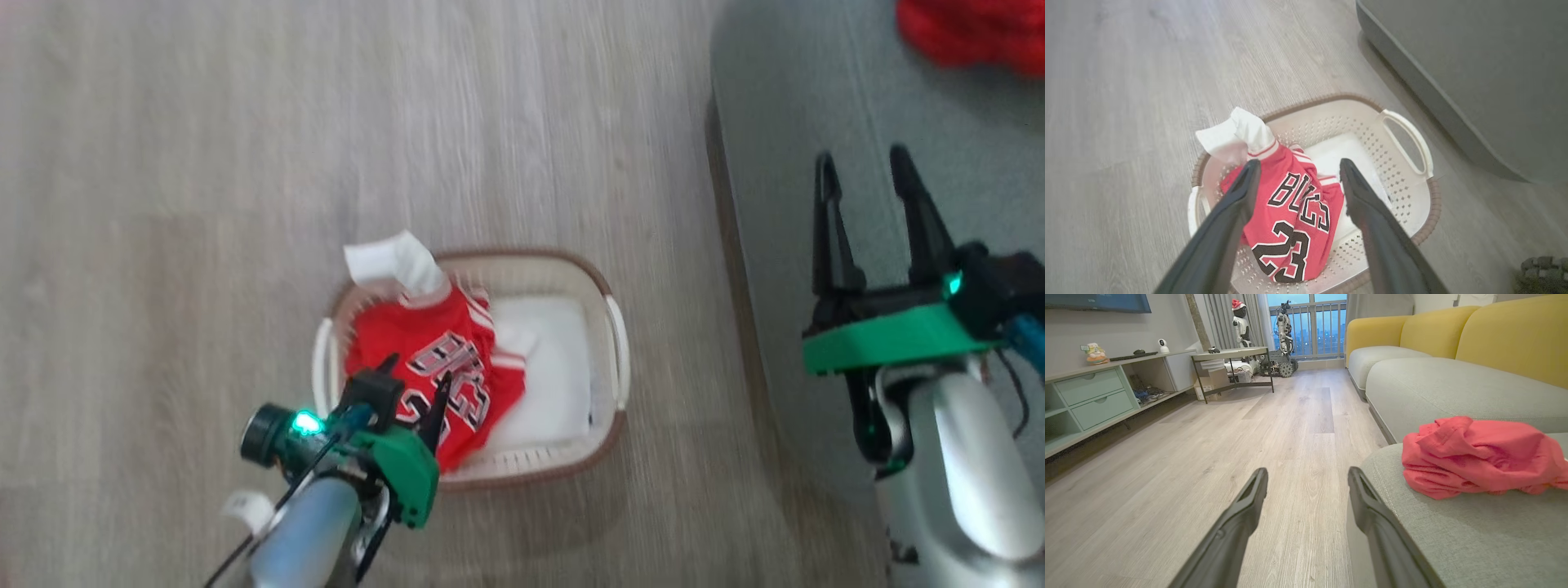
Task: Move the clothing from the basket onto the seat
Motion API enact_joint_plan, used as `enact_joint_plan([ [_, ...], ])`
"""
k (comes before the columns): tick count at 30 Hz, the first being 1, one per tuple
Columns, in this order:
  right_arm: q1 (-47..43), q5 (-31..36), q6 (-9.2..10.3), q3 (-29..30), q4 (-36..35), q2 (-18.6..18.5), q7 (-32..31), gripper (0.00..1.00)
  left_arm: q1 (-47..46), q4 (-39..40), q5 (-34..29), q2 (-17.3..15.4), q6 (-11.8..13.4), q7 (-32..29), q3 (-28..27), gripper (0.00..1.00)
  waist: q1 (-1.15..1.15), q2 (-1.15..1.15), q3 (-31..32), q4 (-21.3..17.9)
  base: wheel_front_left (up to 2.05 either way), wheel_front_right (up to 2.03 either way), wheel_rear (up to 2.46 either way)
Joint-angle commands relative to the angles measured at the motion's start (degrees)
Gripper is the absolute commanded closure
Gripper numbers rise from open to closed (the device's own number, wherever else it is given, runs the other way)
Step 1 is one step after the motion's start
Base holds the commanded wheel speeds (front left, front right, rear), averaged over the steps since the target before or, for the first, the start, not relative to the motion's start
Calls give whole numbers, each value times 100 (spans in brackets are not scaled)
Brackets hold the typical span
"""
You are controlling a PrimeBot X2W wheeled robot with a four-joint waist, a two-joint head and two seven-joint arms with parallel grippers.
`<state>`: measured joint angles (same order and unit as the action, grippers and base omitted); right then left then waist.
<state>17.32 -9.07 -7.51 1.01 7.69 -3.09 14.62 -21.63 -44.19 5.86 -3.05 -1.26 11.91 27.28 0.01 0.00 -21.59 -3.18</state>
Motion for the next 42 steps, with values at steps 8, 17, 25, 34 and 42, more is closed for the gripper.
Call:
enact_joint_plan([
  [8, 627, -64, 2, -237, -545, 21, 38, 0, -984, -1097, -353, 5, 85, -4, 301, 0, -1, 0, -1385, -620, 0, 0, 0],
  [17, 1029, -130, 2, -335, -819, 21, 38, 0, -1805, -2161, -412, -74, 329, 49, 347, 0, -1, 0, -2220, -914, 0, 0, 0],
  [25, 1314, -234, 2, -475, -955, 21, 38, 0, -2342, -2659, -297, -307, 565, 86, 221, 0, -1, 0, -2707, -977, 0, 0, 0],
  [34, 1514, -281, 2, -603, -1077, 21, 38, 0, -2668, -2856, -306, -345, 493, -91, 352, 0, -1, 0, -3017, -1037, 0, 0, 0],
  [42, 1549, -280, 2, -610, -1043, 21, 38, 0, -2742, -2914, -225, -224, 405, -148, 431, 100, -1, 0, -2941, -1033, 0, 0, 0],
])
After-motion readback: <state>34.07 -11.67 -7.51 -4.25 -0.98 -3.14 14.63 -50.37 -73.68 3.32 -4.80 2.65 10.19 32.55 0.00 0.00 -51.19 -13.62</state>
